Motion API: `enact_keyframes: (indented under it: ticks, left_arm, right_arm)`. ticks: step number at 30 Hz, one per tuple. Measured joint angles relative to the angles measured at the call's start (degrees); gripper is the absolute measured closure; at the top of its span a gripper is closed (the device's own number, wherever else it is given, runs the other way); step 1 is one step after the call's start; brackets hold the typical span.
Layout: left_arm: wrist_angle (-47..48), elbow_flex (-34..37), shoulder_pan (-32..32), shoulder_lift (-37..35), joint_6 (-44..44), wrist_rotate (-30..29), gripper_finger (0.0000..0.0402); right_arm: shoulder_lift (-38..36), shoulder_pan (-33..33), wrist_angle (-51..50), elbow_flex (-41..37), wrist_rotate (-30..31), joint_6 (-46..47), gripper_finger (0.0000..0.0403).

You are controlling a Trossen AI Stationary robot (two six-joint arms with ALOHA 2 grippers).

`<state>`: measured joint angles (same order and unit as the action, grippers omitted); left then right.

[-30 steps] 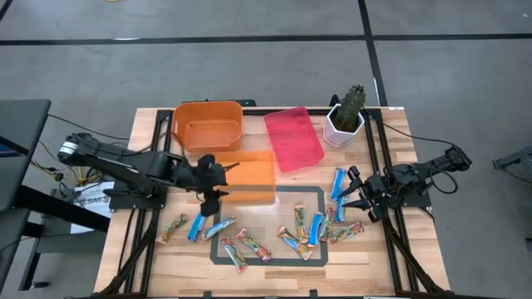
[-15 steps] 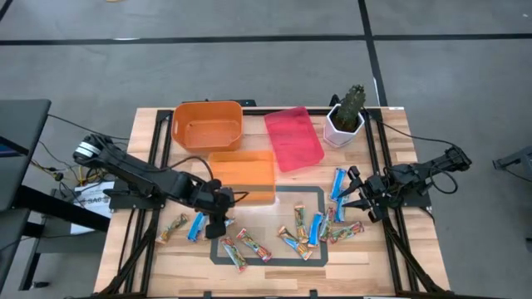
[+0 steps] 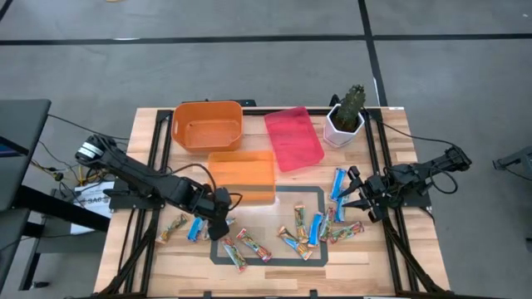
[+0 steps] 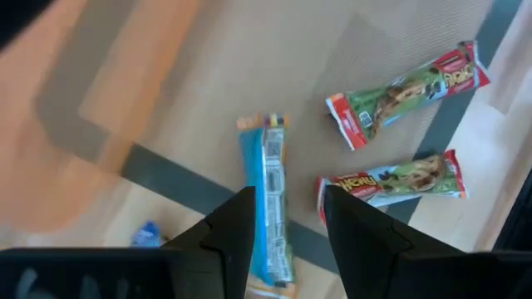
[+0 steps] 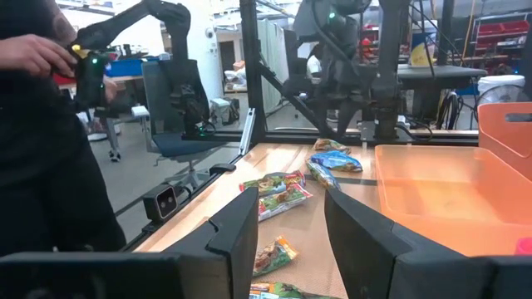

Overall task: Pick and place Granola Bars by type
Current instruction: Put the yellow granola bar into the bottom orange bin

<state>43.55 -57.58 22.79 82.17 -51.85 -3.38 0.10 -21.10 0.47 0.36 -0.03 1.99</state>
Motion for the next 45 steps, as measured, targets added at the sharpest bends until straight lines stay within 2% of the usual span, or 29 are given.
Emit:
enact_keyframes:
  ticks: [8,15,22,34,45]
  left_arm:
    - [0.1,0.0,1.8,6.5,-5.9,2.5,0.0264]
    - [-1.3,0.0,2.4,12.6,-6.6,5.5,0.0264]
    - [-0.3,0.0,2.4,12.7,-8.6,3.6,0.0256]
    - [-0.9,0.7,2.4,12.7,-8.5,4.2,0.0175]
    - [-1.1,0.8,2.0,16.0,-7.5,3.7,0.0171]
  right_arm:
    - [0.0,0.0,0.0,0.0,0.0,0.0,0.0270]
    - [0.0,0.0,0.0,0.0,0.0,0.0,0.0269]
    - [0.0,0.0,0.0,0.0,0.0,0.0,0.0269]
    - [0.0,0.0,0.0,0.0,0.0,0.0,0.0269]
    - [0.0,0.0,0.0,0.0,0.0,0.0,0.0269]
